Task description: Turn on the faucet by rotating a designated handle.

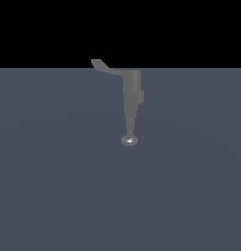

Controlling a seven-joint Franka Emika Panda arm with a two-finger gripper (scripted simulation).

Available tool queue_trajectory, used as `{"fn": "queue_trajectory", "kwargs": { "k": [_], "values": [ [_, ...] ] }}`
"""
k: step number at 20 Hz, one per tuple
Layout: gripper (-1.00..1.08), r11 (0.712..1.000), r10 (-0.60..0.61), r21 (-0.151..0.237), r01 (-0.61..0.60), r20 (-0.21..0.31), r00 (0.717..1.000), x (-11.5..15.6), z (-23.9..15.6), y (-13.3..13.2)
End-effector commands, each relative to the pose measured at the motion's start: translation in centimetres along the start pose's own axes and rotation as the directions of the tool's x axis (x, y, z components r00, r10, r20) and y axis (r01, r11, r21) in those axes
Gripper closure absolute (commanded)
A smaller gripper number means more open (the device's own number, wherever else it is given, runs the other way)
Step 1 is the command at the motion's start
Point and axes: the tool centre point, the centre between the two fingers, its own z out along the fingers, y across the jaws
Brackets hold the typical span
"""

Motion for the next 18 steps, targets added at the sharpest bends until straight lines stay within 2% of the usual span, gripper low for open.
{"fn": "queue_trajectory", "kwargs": {
  "k": [1,11,18],
  "values": [
    [1.08,1.000,0.008,0.001,-0.008,0.000,1.000,0.2,0.0,0.0],
    [1.08,0.993,0.114,0.013,-0.114,-0.001,0.993,2.5,0.1,-0.2],
    [1.08,0.967,0.253,0.025,-0.253,0.001,0.967,5.7,0.6,-0.6]
  ]
}}
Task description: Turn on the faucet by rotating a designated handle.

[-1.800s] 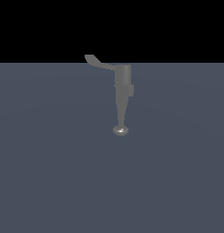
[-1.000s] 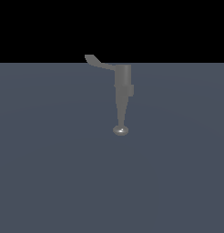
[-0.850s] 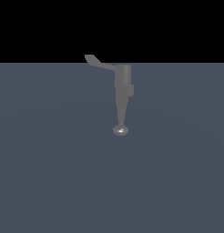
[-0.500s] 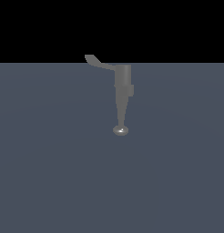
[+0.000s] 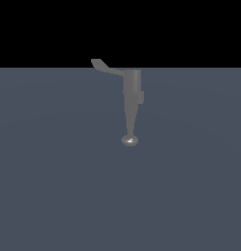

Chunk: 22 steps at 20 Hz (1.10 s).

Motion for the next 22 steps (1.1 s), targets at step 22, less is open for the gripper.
{"fn": "queue_trajectory", "kwargs": {
  "k": [22],
  "values": [
    [1.08,0.840,0.542,0.024,-0.542,0.008,0.840,11.8,4.3,-4.4]
  ]
}}
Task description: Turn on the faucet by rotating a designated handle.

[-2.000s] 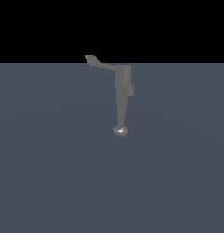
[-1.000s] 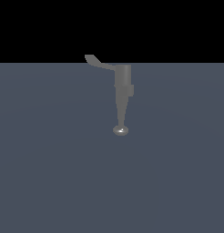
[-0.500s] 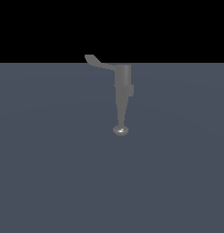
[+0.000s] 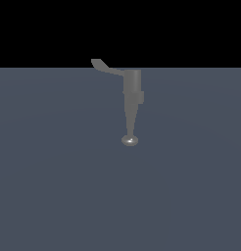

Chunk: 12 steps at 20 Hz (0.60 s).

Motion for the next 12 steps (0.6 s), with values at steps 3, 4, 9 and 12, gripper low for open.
{"fn": "queue_trajectory", "kwargs": {
  "k": [3,4,9,12],
  "values": [
    [1.08,0.994,0.113,0.002,-0.113,-0.002,0.994,1.4,1.3,-1.9],
    [1.08,0.991,0.137,0.002,-0.137,-0.003,0.991,1.7,1.6,-2.3],
    [1.08,0.966,0.258,0.003,-0.258,-0.008,0.966,3.2,3.3,-4.3],
    [1.08,0.944,0.329,0.004,-0.329,-0.011,0.944,4.1,4.4,-5.5]
  ]
}}
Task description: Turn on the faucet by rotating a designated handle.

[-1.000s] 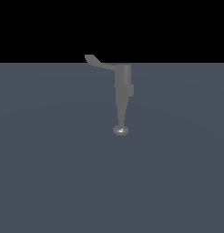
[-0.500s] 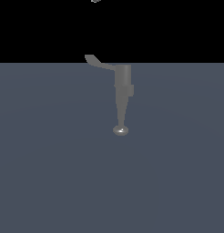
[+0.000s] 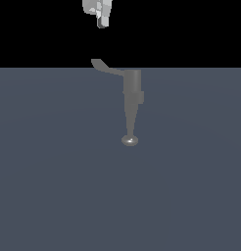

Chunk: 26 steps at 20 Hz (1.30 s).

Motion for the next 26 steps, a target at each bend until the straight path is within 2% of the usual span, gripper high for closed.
{"fn": "queue_trajectory", "kwargs": {
  "k": [1,6,14,20,26],
  "values": [
    [1.08,0.998,0.063,0.001,-0.063,-0.004,0.998,0.4,0.9,-1.2],
    [1.08,0.983,0.185,0.002,-0.185,-0.013,0.983,1.1,3.0,-3.4],
    [1.08,0.935,0.353,0.009,-0.353,-0.029,0.935,1.9,6.1,-6.5],
    [1.08,0.904,0.428,0.014,-0.428,-0.037,0.903,2.3,7.7,-7.9],
    [1.08,0.888,0.461,0.017,-0.460,-0.041,0.887,2.4,8.5,-8.5]
  ]
}}
